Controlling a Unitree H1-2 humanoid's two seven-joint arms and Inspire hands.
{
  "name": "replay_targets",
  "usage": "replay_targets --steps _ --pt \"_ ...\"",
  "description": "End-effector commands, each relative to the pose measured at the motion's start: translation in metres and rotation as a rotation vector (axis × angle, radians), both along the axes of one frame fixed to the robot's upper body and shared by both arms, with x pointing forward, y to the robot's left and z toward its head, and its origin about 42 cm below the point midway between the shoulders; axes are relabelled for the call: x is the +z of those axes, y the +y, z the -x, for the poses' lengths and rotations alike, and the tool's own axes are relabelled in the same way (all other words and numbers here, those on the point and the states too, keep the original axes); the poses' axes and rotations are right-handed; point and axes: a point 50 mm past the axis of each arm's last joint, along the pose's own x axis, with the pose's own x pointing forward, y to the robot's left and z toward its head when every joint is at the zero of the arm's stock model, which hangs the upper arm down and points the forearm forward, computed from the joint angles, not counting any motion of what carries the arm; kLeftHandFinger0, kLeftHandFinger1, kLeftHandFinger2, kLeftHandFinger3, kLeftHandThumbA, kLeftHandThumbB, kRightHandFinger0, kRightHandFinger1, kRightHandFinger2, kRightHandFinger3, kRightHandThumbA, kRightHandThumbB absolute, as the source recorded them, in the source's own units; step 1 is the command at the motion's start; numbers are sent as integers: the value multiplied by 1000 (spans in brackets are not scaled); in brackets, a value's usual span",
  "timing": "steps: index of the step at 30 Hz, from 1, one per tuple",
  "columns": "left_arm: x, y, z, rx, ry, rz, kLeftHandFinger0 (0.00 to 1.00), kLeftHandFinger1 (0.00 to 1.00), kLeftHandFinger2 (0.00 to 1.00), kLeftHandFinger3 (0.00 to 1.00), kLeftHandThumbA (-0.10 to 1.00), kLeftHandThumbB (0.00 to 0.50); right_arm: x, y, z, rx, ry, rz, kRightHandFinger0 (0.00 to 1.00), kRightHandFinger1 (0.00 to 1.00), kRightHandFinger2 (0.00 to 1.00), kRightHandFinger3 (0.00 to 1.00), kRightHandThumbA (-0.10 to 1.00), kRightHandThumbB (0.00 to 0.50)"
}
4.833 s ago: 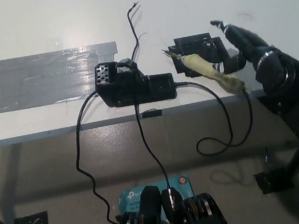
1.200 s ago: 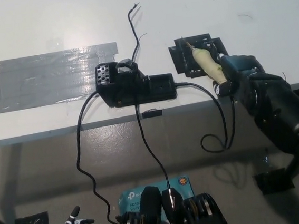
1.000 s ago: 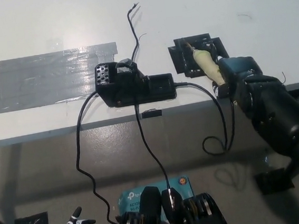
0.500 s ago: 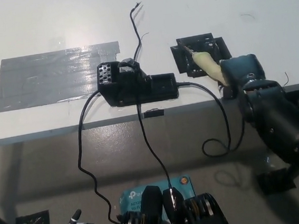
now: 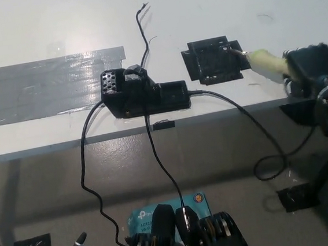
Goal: The robot uses its right hand to grab and lift the soldering gun kept on the middle of the table and puts it in its base
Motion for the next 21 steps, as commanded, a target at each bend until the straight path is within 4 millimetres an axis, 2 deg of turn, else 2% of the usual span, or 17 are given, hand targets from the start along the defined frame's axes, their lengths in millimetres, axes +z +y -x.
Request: replay_targets --steps 1,5,6,7,8,9,10,11,12,13,14,16,17,18,19,20,21 --pt "8 14 -4 -13 -23 -22 0 13 300 707 1000 500 67 -7 -5 164 -290 -16 0 274 549 352 -8 0" --pt "9 17 -6 -15 -24 -28 0 8 288 705 1000 500 79 -11 -5 227 -336 -38 0 155 454 163 -100 0" --pt "10 17 -7 -13 -24 -28 0 1 280 693 1000 500 81 -11 -6 237 -343 -37 0 133 536 138 -100 0" --pt "11 19 -8 -11 -25 -28 0 0 278 690 1000 500 83 -10 -6 252 -352 -35 0 115 481 130 -100 0" --pt "11 20 -8 -9 -25 -30 0 0 279 693 1000 500 89 -9 -5 320 -397 -62 0 45 702 131 -100 16" --pt "11 21 -8 -10 -27 -32 0 0 277 691 1000 500 91 -9 -4 337 -407 -74 0 4 757 279 -100 23" --pt "10 22 -8 -12 -26 -31 0 0 286 689 1000 500 95 -8 -3 358 -413 -59 0 0 828 354 -100 8" --pt "9 22 -8 -9 -23 -35 0 3 309 680 1000 500 96 -7 -3 377 -428 -58 0 0 837 423 -100 36" --pt "9 23 -7 -7 -22 -34 0 3 311 680 1000 500 96 -6 -3 388 -434 -59 0 0 824 420 -100 45" --pt "9 23 -6 -5 -20 -35 0 15 312 669 1000 500 98 -3 -4 422 -442 -77 0 0 785 528 -100 97" --pt "8 24 -5 -13 -16 -45 0 21 328 671 1000 500 99 -1 -4 433 -439 -82 0 0 646 414 -100 82" --pt "7 24 -5 -20 -20 -59 0 28 335 672 1000 500 99 1 -5 457 -449 -88 0 0 663 387 -100 97" --pt "7 24 -5 -17 -17 -53 0 39 339 675 1000 500 101 2 -5 467 -449 -87 0 0 687 318 -100 65" --pt "7 24 -4 -16 -16 -48 0 29 324 672 1000 500 102 4 -7 487 -451 -76 0 0 652 139 -100 39" --pt "8 24 -5 -14 -17 -46 0 27 319 672 1000 500 103 4 -7 496 -454 -68 0 0 647 112 -100 38" --pt "9 24 -6 -13 -19 -45 0 33 309 663 1000 500 105 7 -8 538 -468 -64 0 0 519 77 -100 23" --pt "10 24 -6 -12 -22 -43 0 36 308 662 1000 500 107 8 -9 551 -466 -66 0 0 499 75 -100 18"
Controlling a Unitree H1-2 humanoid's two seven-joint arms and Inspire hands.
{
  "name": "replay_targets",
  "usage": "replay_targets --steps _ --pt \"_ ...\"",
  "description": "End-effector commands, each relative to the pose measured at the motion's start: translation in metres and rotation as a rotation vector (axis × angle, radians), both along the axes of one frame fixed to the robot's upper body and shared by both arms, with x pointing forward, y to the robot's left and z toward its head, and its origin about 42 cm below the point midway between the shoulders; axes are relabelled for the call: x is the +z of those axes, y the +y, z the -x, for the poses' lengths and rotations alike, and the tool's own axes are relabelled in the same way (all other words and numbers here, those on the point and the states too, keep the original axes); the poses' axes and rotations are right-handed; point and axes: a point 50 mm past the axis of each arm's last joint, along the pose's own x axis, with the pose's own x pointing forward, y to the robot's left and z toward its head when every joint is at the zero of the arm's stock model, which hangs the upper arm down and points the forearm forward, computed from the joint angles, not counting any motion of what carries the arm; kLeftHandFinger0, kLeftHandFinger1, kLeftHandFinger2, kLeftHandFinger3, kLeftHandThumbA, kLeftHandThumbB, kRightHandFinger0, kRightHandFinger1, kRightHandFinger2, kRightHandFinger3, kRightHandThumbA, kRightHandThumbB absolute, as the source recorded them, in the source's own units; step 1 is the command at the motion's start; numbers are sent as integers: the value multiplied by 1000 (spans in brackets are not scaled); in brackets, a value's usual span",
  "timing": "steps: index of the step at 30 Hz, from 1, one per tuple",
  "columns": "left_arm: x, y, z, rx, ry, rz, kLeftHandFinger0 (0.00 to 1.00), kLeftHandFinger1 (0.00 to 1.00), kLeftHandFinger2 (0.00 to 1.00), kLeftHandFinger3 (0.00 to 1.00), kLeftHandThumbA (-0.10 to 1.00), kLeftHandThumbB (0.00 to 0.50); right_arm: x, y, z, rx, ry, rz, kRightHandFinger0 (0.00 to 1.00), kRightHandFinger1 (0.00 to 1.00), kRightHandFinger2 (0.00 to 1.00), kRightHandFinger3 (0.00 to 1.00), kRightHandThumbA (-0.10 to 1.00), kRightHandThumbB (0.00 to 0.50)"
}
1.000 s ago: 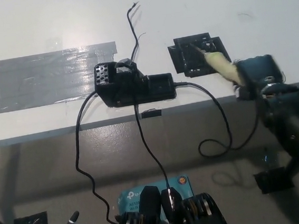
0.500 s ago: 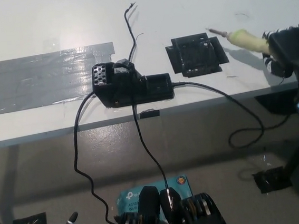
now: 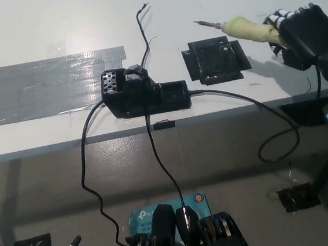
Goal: The robot uses its right hand to grab and lift the soldering gun kept on the middle of the table and puts it in its base
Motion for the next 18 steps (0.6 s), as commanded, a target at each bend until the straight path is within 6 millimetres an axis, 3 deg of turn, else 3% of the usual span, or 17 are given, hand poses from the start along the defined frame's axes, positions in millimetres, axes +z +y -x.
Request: replay_targets --steps 1,2,4,6,7,8,10,11,13,14,16,18 --pt "11 12 -9 -17 -39 -16 0 31 300 661 1000 500 57 5 -8 146 -172 -9 0 0 372 65 -100 5" --pt "13 11 -9 -15 -41 -20 0 23 292 661 1000 500 59 6 -9 157 -173 10 0 6 373 78 -100 0" --pt "12 12 -10 -16 -40 -14 0 27 295 670 1000 500 64 11 -11 166 -186 25 0 55 93 58 -100 14" --pt "12 12 -10 -19 -40 -16 0 31 308 668 1000 500 68 15 -13 196 -184 3 0 51 14 68 -100 6" --pt "12 12 -11 -22 -44 -18 0 32 309 666 1000 500 70 16 -14 200 -180 -1 0 45 8 90 -100 0" --pt "12 12 -13 -23 -45 -18 0 28 308 667 1000 500 73 20 -16 216 -165 9 0 46 96 97 -100 0" --pt "12 12 -13 -25 -46 -22 0 25 309 665 1000 500 74 22 -17 225 -127 -23 0 68 54 152 -100 0" --pt "13 12 -14 -22 -45 -23 0 25 309 663 1000 500 74 28 -15 249 -118 -25 0 68 75 217 -100 2" --pt "13 12 -14 -22 -44 -23 0 24 308 661 1000 500 74 30 -14 259 -114 -25 0 119 414 443 -100 0" --pt "13 12 -14 -24 -43 -25 0 16 313 667 1000 500 71 34 -14 288 -101 16 0 158 530 527 -100 3" --pt "14 11 -13 -18 -42 -25 0 0 320 648 1000 500 70 40 -13 301 -80 34 0 144 599 597 -100 0" --pt "14 10 -13 -20 -39 -23 0 0 325 651 1000 500 67 43 -12 319 -73 31 0 195 660 672 -100 0"
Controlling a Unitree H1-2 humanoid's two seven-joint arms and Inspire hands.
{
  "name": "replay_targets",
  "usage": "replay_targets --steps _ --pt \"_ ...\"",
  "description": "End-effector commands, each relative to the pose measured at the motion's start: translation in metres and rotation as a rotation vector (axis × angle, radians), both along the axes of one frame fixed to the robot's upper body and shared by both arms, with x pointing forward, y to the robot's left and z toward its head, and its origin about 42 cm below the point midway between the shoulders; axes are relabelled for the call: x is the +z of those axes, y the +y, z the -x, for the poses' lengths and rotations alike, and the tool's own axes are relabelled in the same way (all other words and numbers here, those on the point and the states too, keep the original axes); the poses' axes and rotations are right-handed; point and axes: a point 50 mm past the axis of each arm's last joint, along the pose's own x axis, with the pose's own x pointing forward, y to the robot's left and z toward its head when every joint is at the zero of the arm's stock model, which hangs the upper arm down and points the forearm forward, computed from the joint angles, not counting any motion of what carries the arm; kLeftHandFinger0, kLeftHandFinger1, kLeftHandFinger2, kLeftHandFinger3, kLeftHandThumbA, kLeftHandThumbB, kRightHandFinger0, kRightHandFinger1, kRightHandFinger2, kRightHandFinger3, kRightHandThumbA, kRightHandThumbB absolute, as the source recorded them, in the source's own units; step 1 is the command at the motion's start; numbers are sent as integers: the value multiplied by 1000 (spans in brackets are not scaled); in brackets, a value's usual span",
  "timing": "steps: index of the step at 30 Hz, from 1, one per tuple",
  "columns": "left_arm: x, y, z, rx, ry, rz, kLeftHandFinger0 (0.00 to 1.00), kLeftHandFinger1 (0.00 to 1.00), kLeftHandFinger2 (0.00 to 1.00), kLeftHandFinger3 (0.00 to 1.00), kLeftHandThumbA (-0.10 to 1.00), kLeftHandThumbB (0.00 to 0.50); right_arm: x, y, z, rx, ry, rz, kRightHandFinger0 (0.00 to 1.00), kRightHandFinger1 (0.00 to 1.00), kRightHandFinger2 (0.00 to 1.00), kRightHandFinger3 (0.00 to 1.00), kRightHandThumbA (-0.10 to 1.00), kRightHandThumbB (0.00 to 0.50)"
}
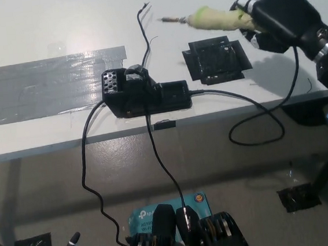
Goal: The robot uses its right hand to grab and lift the soldering gun kept on the middle of the table and puts it in its base
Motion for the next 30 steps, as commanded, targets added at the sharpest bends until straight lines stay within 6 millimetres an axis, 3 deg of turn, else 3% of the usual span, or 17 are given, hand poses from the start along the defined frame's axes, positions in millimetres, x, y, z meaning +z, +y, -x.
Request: replay_targets --steps 1,8,10,11,15,19,21,24,27,29,30 --pt "10 10 -7 -31 -40 -25 0 0 313 657 1000 500 33 15 0 100 -56 7 0 150 602 621 -100 0" --pt "11 9 -9 -28 -36 -22 0 20 319 684 1000 500 23 31 4 179 -39 37 0 39 508 485 -100 54" --pt "11 9 -9 -29 -35 -20 0 35 338 684 1000 500 19 34 6 182 -41 72 0 81 618 496 -100 50" --pt "10 10 -9 -30 -34 -18 0 35 337 683 1000 500 18 35 6 185 -36 70 0 67 597 495 -100 46" --pt "11 10 -7 -25 -28 -15 0 10 328 672 1000 500 18 37 8 186 -31 86 0 100 671 507 -100 37" --pt "11 10 -7 -21 -29 -12 0 5 319 682 1000 500 17 35 6 187 -28 86 0 112 683 511 -100 28" --pt "11 10 -7 -28 -30 -12 0 9 312 675 1000 500 15 36 7 190 -36 82 0 93 648 503 -100 55" --pt "10 9 -7 -31 -31 -18 0 1 312 668 1000 500 13 37 8 199 -27 88 0 120 709 530 -100 64" --pt "9 8 -6 -33 -22 -19 0 8 336 697 1000 500 12 37 9 188 -16 103 0 119 689 451 -100 90" --pt "9 6 -4 -34 -28 -16 0 2 327 689 1000 500 13 38 7 159 0 113 0 104 667 431 -100 72" --pt "9 6 -4 -29 -30 -5 0 0 309 675 1000 500 12 37 6 148 6 102 0 72 617 417 -100 38"
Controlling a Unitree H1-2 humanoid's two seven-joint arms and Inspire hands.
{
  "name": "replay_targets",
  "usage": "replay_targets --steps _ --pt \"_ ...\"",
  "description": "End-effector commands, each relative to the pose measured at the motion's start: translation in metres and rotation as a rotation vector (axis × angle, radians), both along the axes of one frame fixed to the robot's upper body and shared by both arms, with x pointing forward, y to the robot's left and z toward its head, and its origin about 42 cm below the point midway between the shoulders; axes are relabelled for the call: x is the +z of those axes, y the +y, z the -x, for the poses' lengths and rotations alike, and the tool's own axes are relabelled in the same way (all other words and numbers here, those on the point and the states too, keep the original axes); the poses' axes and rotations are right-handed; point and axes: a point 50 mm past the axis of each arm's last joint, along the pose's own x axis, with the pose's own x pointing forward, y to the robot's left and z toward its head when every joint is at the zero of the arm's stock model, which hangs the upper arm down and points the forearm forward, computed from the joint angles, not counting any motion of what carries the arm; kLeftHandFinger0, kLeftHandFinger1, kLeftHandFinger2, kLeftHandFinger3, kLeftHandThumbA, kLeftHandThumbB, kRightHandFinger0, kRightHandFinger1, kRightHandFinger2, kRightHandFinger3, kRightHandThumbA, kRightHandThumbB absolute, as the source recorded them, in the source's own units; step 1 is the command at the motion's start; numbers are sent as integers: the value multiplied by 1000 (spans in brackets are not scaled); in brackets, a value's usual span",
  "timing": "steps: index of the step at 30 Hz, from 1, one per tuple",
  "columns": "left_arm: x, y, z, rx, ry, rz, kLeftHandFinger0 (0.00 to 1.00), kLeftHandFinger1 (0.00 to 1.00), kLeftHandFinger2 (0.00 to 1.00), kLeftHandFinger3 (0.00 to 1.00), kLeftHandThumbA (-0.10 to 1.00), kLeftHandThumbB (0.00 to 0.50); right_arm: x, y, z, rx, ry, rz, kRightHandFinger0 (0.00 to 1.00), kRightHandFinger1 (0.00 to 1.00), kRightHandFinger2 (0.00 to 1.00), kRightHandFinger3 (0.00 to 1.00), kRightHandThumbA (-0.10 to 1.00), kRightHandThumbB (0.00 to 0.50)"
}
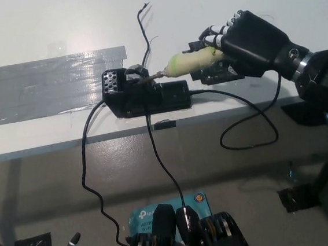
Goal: The robot uses its right hand to grab and lift the soldering gun kept on the middle of the table and puts it in its base
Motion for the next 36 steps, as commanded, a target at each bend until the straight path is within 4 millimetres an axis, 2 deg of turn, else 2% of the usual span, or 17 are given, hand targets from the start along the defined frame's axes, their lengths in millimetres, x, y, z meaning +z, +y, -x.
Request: replay_targets --steps 1,3,5,8,10,13,15,18,21,25,26,28,29,30,32,35,36 --pt "8 6 -4 -18 -32 7 0 0 299 668 1000 500 28 3 -5 -13 -42 -25 0 64 613 402 -100 37" --pt "7 7 -4 -22 -31 5 0 0 307 665 1000 500 28 0 -7 -26 -27 -65 0 54 596 400 -100 1" --pt "7 8 -3 -29 -29 6 0 17 303 657 1000 500 33 -2 -8 -45 0 -109 0 89 638 407 -100 0" --pt "7 8 -1 -16 -24 19 0 26 295 664 1000 500 36 -2 -11 -45 -10 -126 0 86 574 423 -100 0" --pt "7 9 0 -20 -28 13 0 32 298 686 1000 500 40 -5 -11 -37 -16 -184 0 110 583 428 -100 0" --pt "5 10 3 -14 -22 -1 0 26 319 691 1000 500 43 -5 -12 -40 -14 -198 0 145 650 500 -100 0" --pt "5 9 4 -19 -27 -9 0 17 316 666 1000 500 47 -7 -13 -66 -5 -187 0 159 641 558 -100 0" --pt "4 9 4 -22 -24 -10 0 20 323 657 1000 500 47 -13 -14 -72 -1 -210 0 126 578 557 -100 0" --pt "4 11 4 -18 -26 -2 0 27 312 660 1000 500 44 -18 -16 -87 -17 -182 0 125 582 564 -100 0" --pt "6 10 3 -8 -22 4 0 27 310 633 1000 500 39 -21 -14 -64 -35 -65 0 154 644 600 -100 40" --pt "6 10 3 -7 -21 4 0 27 313 633 1000 500 39 -20 -13 -61 -40 -54 0 150 641 578 -100 25" --pt "6 9 2 -10 -22 3 0 22 321 641 1000 500 38 -20 -14 -58 -40 -27 0 110 600 525 -100 72" --pt "7 9 1 -14 -26 -2 0 17 311 624 1000 500 36 -20 -15 -69 -26 -21 0 78 523 441 -100 59" --pt "7 8 1 -19 -31 -5 0 12 307 627 1000 500 34 -20 -15 -79 -21 -13 0 89 525 445 -100 43" --pt "7 9 1 -29 -29 -12 0 26 317 646 1000 500 33 -20 -14 -98 -11 -4 0 127 616 456 -100 5" --pt "7 9 1 -29 -34 -11 0 35 324 652 1000 500 30 -18 -18 -146 15 -4 0 182 640 516 -100 0" --pt "8 9 1 -29 -34 -7 0 26 315 676 1000 500 30 -16 -20 -167 24 -18 0 172 609 526 -100 0"
